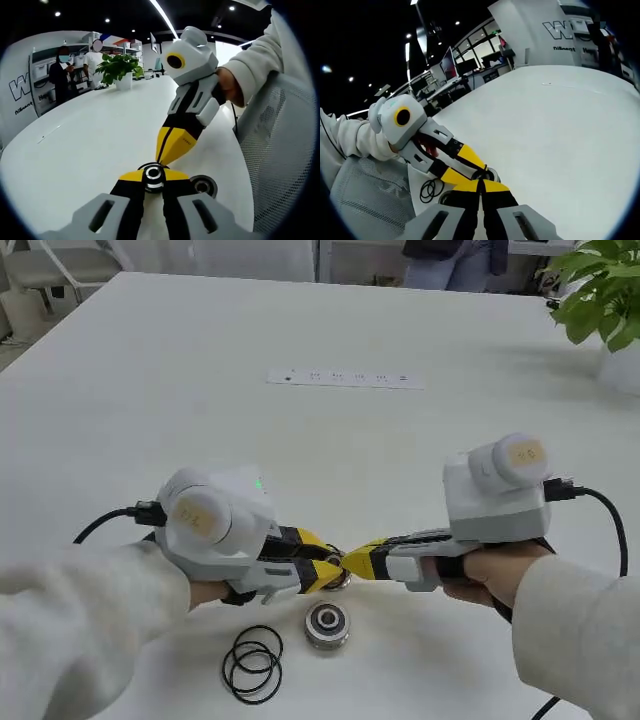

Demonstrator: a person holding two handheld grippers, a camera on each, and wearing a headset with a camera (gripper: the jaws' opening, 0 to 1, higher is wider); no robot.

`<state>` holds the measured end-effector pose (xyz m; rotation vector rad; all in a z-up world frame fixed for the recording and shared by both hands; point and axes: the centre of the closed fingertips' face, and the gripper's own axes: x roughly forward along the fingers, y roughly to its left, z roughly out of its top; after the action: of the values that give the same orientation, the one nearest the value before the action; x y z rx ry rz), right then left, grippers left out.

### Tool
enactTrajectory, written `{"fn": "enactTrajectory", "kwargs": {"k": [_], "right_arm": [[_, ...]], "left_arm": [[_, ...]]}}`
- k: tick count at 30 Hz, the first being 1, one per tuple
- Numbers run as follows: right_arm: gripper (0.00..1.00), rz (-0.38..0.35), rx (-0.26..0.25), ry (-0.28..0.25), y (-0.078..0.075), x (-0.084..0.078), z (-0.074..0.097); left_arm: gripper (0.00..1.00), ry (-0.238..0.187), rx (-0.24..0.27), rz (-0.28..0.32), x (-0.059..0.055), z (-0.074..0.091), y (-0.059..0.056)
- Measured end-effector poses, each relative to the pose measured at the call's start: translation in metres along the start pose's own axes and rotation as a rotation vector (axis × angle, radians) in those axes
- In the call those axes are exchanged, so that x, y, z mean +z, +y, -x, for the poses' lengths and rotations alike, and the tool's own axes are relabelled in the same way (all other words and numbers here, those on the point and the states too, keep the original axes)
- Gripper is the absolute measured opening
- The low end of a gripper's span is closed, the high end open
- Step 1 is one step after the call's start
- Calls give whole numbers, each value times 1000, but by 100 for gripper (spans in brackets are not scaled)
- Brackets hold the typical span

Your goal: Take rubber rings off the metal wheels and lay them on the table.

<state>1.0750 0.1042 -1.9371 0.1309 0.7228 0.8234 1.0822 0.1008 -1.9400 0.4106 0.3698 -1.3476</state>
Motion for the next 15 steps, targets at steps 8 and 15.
{"fn": "enactTrajectory", "kwargs": {"k": [8,15], "right_arm": [[0,-9,-3,-6,0,2,2],[0,-39,1,-22,0,7,5]], "left_arm": [[9,40,-16,-6,0,4,-2],[18,29,-64,-1,11,11,-9]]}}
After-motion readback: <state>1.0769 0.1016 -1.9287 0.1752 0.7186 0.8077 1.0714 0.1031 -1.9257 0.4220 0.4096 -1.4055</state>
